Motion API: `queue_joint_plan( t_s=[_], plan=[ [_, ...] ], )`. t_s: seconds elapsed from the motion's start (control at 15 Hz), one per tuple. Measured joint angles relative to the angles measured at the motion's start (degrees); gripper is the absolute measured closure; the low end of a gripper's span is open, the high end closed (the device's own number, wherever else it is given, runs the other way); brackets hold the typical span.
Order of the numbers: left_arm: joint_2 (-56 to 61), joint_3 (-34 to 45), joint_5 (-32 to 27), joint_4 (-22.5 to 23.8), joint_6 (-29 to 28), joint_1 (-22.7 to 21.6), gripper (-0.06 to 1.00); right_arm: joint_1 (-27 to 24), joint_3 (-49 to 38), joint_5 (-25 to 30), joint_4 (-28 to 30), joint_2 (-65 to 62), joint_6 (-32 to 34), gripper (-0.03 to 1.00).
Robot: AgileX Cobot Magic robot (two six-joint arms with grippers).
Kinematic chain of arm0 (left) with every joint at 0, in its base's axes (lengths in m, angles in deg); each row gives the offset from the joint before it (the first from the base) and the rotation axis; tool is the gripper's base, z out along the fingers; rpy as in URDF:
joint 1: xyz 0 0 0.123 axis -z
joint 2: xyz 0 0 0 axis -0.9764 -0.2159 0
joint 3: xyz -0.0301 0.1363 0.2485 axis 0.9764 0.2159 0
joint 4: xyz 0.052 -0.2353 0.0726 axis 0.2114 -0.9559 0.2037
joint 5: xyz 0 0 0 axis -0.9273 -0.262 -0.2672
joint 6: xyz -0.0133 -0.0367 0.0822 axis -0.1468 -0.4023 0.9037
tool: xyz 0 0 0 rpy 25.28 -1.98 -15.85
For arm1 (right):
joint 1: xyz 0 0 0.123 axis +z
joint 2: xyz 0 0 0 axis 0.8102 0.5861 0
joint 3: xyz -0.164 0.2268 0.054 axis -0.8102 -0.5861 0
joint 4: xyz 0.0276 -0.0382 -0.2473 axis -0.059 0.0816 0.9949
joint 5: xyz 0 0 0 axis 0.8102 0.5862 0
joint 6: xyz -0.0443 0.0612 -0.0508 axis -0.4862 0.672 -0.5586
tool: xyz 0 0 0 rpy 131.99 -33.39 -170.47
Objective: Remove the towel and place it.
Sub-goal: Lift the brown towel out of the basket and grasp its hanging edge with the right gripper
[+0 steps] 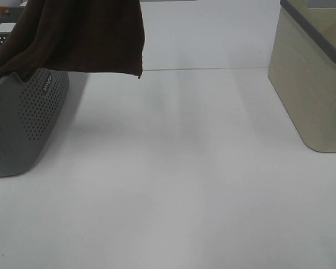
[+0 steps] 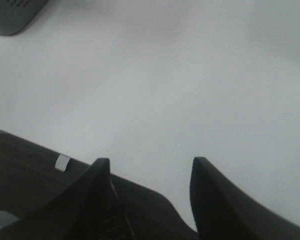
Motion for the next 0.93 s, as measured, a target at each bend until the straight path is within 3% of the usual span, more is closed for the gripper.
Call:
queue_joint_plan(
  t_s=[0.13,0.27,0.33,0.47,0.53,0.67,0.73,0.93],
  plan=[
    [0.0,0.0,0.0,-0.1,0.0,0.0,0.94,0.0,0.1,-3.7,-10.5,10.7,-11.5,0.49],
    [0.0,0.0,0.0,-0.8,0.0,0.0,0.94,0.0,0.2,-7.6,-25.3,20.6,-27.3,0.46],
    [0.0,0.0,0.0,-1.5,0.1,0.0,0.94,0.0,0.2,-8.5,-37.0,27.2,-41.3,0.44],
    [0.0,0.0,0.0,-2.0,0.1,0.0,0.94,0.7,0.2,-8.9,-50.6,35.5,-59.6,0.4],
    [0.0,0.0,0.0,-2.7,0.1,0.0,0.94,2.8,0.2,-9.7,-56.4,39.2,-67.3,0.38],
    [-0.1,0.0,0.1,-4.4,0.1,0.0,0.94,11.7,1.3,-14.3,-67.7,47.2,-80.6,0.34],
    [-0.1,0.0,0.1,-4.8,0.1,0.0,0.94,14.6,2.0,-16.2,-69.5,48.7,-83.3,0.33],
    [-0.1,0.0,0.3,-5.2,0.1,0.0,0.94,27.2,8.7,-31.9,-72.4,58.9,-90.6,0.3]
  ],
)
